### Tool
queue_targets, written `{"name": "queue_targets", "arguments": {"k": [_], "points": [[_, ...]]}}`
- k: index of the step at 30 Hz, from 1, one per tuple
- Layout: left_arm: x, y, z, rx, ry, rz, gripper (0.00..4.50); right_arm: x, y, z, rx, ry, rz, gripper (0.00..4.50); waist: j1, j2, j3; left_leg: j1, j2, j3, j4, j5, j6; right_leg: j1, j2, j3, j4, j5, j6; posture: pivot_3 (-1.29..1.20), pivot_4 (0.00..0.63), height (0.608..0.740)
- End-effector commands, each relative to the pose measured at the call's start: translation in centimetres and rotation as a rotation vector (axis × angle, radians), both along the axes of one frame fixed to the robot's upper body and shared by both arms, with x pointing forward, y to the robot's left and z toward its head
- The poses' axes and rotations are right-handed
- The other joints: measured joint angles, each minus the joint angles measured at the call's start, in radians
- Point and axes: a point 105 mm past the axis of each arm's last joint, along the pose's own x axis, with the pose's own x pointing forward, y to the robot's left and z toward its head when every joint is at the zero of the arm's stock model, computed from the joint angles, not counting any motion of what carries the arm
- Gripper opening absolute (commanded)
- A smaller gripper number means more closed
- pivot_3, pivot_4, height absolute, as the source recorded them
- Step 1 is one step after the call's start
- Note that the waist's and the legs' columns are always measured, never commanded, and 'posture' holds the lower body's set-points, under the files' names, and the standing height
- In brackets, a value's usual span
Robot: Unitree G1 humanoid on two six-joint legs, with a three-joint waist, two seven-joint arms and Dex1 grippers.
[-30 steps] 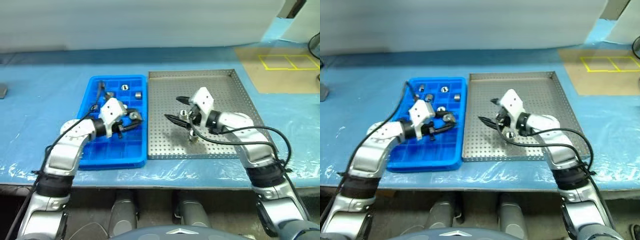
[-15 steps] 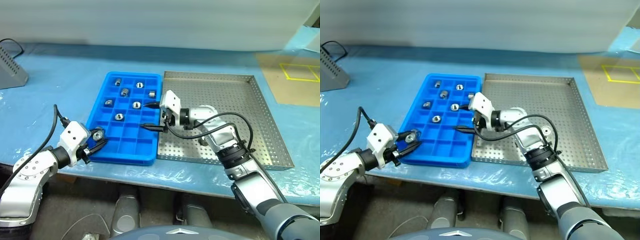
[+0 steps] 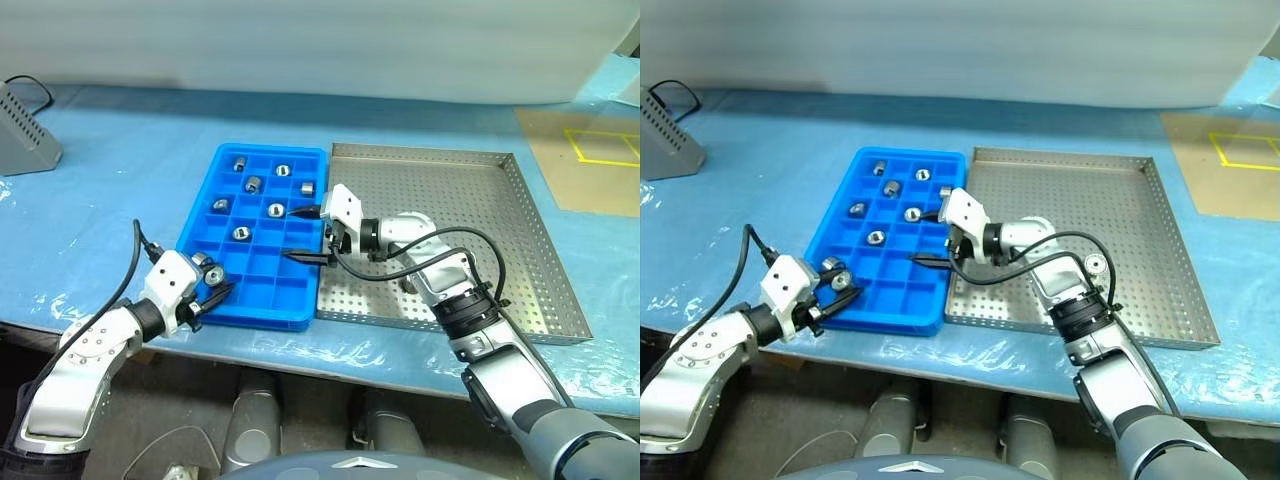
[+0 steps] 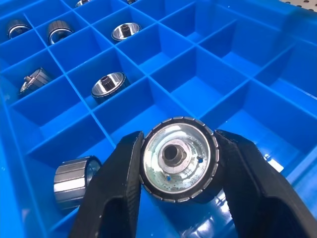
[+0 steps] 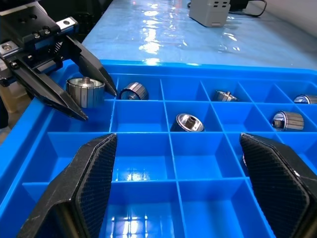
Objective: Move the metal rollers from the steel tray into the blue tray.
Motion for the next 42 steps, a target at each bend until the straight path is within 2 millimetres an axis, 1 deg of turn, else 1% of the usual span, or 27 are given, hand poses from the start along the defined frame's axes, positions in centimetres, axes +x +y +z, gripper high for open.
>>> {"name": "queue_targets", "arguments": {"k": [1,2,3,9,13,15,18,21,24,25,28,30,31,32,33,37,40,42], "points": [[-0.1,0.5,-1.3,0.038,0.045,-0.015,3.12,-0.1,-0.4,1.4,0.032,-0.05,-0.015,4.09,-0.001,0.0,0.0,0.0,0.0,0.0,0.0,0.0,0.0,0.0,0.0,0.0,0.0,0.0,0.0,0.22,0.15,0.74],[0.1,0.6,-1.4,0.052,0.042,-0.011,3.54,-0.1,-0.5,1.4,0.031,-0.05,-0.018,4.09,-0.002,0.0,0.0,0.0,0.0,0.0,0.0,0.0,0.0,0.0,0.0,0.0,0.0,0.0,0.0,0.22,0.15,0.74],[0.4,0.6,-1.4,0.063,0.037,-0.012,3.7,-0.1,-0.5,1.4,0.033,-0.05,-0.023,4.09,-0.002,0.0,0.0,0.001,0.0,0.0,0.0,0.0,0.0,0.0,0.0,0.001,0.0,0.0,0.001,0.22,0.15,0.74],[2.1,0.0,0.8,0.052,-0.047,-0.049,3.7,0.0,-1.2,1.6,0.035,-0.052,-0.048,4.09,0.0,0.001,-0.001,0.003,0.0,0.0,0.0,0.0,0.0,0.001,0.0,0.001,0.001,-0.001,0.002,0.16,0.15,0.74],[3.7,-1.2,3.7,0.03,-0.113,-0.116,3.7,0.2,-2.6,2.0,0.031,-0.062,-0.095,4.09,-0.002,0.001,-0.001,0.003,0.0,0.0,0.001,0.001,-0.001,0.002,0.0,0.001,0.002,-0.002,0.003,0.12,0.15,0.74],[4.5,-1.8,4.5,0.062,-0.133,-0.173,3.7,0.2,-3.4,2.2,0.029,-0.062,-0.125,4.09,-0.005,0.0,-0.001,0.003,-0.001,0.0,0.001,0.001,-0.001,0.002,0.0,0.001,0.002,-0.001,0.003,0.06,0.15,0.74],[6.6,-2.7,6.2,0.069,-0.17,-0.229,3.7,-0.3,-4.6,2.7,0.021,-0.067,-0.159,4.09,-0.021,0.0,-0.001,0.003,-0.001,0.0,0.002,0.001,-0.001,0.003,0.0,0.001,0.002,0.001,-0.001,-0.03,0.15,0.74],[8.0,-4.5,7.8,0.047,-0.198,-0.303,3.7,-0.1,-6.0,2.9,0.025,-0.067,-0.234,4.09,-0.046,0.0,-0.001,0.003,-0.001,0.001,0.003,0.001,-0.001,0.002,0.0,0.002,0.002,0.003,-0.002,-0.1,0.15,0.74],[8.7,-7.7,8.6,0.025,-0.205,-0.435,3.7,-0.4,-8.1,2.7,0.027,-0.062,-0.337,4.09,-0.066,0.0,-0.001,0.002,-0.002,0.001,0.003,0.001,-0.001,0.002,0.0,0.002,0.002,0.003,-0.003,-0.17,0.15,0.74],[9.0,-8.9,8.6,0.028,-0.205,-0.483,3.7,-0.6,-8.9,2.6,0.026,-0.061,-0.371,4.09,-0.072,0.0,-0.001,0.001,-0.002,0.001,0.003,0.001,-0.001,0.002,0.0,0.002,0.002,0.003,-0.003,-0.19,0.15,0.74],[9.6,-11.0,8.4,0.035,-0.205,-0.563,3.7,-1.1,-9.9,2.4,0.024,-0.055,-0.427,4.09,-0.1,0.0,-0.001,0.0,-0.003,0.001,0.003,0.0,0.0,0.002,0.0,0.002,0.001,0.003,-0.003,-0.26,0.15,0.74],[10.5,-13.5,8.0,0.021,-0.185,-0.627,3.7,-1.6,-10.8,2.1,0.025,-0.052,-0.484,4.09,-0.113,0.0,-0.001,0.0,-0.002,0.001,0.004,0.0,0.0,0.001,0.0,0.002,0.001,0.003,-0.003,-0.3,0.15,0.74],[11.1,-14.4,7.4,0.047,-0.188,-0.64,3.7,-1.8,-11.2,2.1,0.024,-0.053,-0.506,4.09,-0.116,0.0,-0.001,0.0,-0.002,0.001,0.004,0.0,0.0,0.002,0.0,0.002,0.002,0.003,-0.003,-0.34,0.15,0.74],[12.0,-15.3,6.3,0.108,-0.188,-0.631,3.7,-2.1,-11.4,2.0,0.025,-0.053,-0.526,4.09,-0.121,0.0,-0.001,0.0,-0.002,0.001,0.004,0.0,0.0,0.002,0.0,0.002,0.001,0.003,-0.003,-0.35,0.15,0.74],[12.3,-16.2,5.4,0.15,-0.187,-0.65,3.7,-2.4,-11.6,1.9,0.026,-0.053,-0.544,4.09,-0.129,0.0,-0.001,0.0,-0.002,0.001,0.005,0.0,0.0,0.002,0.0,0.002,0.001,0.003,-0.002,-0.37,0.15,0.74],[11.3,-19.1,3.7,0.14,-0.144,-0.795,3.7,-3.1,-12.4,1.7,0.028,-0.043,-0.606,4.09,-0.162,0.0,-0.001,-0.002,-0.003,0.001,0.008,-0.002,0.004,0.003,0.0,0.003,-0.001,0.004,0.0,-0.43,0.15,0.74],[10.8,-20.1,2.0,0.187,-0.119,-0.85,3.7,-3.5,-12.8,1.9,0.037,-0.041,-0.641,4.09,-0.175,0.0,-0.001,-0.003,-0.004,0.001,0.008,-0.002,0.005,0.002,0.0,0.002,-0.001,0.004,0.0,-0.47,0.15,0.74],[10.2,-20.6,1.4,0.198,-0.111,-0.896,3.7,-3.6,-13.3,1.9,0.024,-0.05,-0.669,4.09,-0.184,0.0,-0.001,-0.003,-0.004,0.001,0.008,-0.002,0.005,0.002,0.0,0.002,-0.001,0.004,0.0,-0.49,0.15,0.74]]}}
